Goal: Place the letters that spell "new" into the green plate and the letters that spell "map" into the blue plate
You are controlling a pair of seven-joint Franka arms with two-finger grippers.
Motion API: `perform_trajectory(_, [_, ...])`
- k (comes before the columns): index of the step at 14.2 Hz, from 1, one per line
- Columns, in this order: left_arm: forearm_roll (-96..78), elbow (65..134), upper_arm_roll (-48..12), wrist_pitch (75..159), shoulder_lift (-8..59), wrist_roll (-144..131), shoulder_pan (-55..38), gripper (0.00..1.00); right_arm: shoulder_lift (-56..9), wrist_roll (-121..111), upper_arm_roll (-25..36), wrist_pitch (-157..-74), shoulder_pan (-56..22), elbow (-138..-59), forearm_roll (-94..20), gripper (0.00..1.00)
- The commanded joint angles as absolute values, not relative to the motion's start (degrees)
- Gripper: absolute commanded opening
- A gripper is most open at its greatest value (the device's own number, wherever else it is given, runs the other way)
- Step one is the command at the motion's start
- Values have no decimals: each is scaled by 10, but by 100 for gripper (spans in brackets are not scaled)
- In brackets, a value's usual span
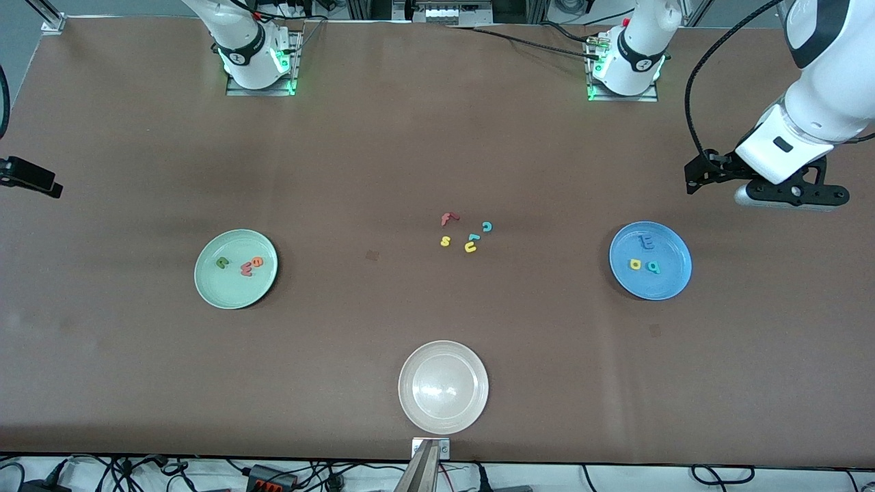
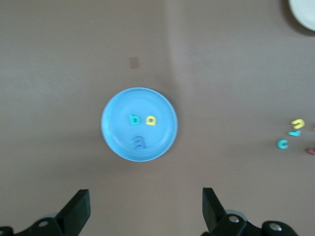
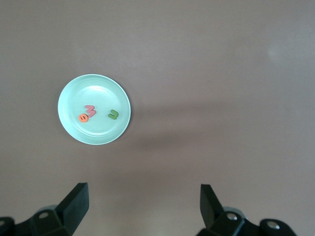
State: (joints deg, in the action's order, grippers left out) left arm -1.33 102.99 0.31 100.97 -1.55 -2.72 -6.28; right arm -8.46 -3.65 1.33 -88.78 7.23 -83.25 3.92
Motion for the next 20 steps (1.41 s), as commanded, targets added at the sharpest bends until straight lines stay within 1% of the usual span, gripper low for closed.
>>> perform_trajectory(1, [-41, 1013, 7, 997, -6, -18, -55, 100, -60, -52, 49, -893, 32, -854, 45, 100])
perform_trajectory(5, [-39, 1012, 3, 998, -6, -13, -56, 100, -48, -53, 53, -898, 24, -876, 44, 100])
perform_trajectory(6, [-39, 1009, 2, 998, -6, -13, -56, 100, -46, -48, 68, -899, 5, -880, 43, 100])
perform_trajectory(7, [-39, 1009, 2, 998, -4, -13, -56, 100, -45, -46, 101, -899, -25, -880, 43, 100])
perform_trajectory(8, [-39, 1009, 2, 998, -4, -13, -56, 100, -45, -46, 112, -899, -38, -880, 43, 100])
perform_trajectory(11, [-40, 1008, 1, 994, -4, -14, -55, 100, -31, -46, 113, -903, -36, -902, 28, 100])
perform_trajectory(13, [-40, 1008, 1, 995, -4, -13, -55, 100, 10, -43, 113, -950, -36, -967, 28, 100])
perform_trajectory(15, [-40, 1007, 0, 995, -4, -18, -56, 100, 35, -44, 113, -962, -37, -1003, 34, 100])
perform_trajectory(20, [-40, 1007, 0, 994, -4, -19, -56, 100, 34, -42, 111, -948, -40, -998, 30, 100])
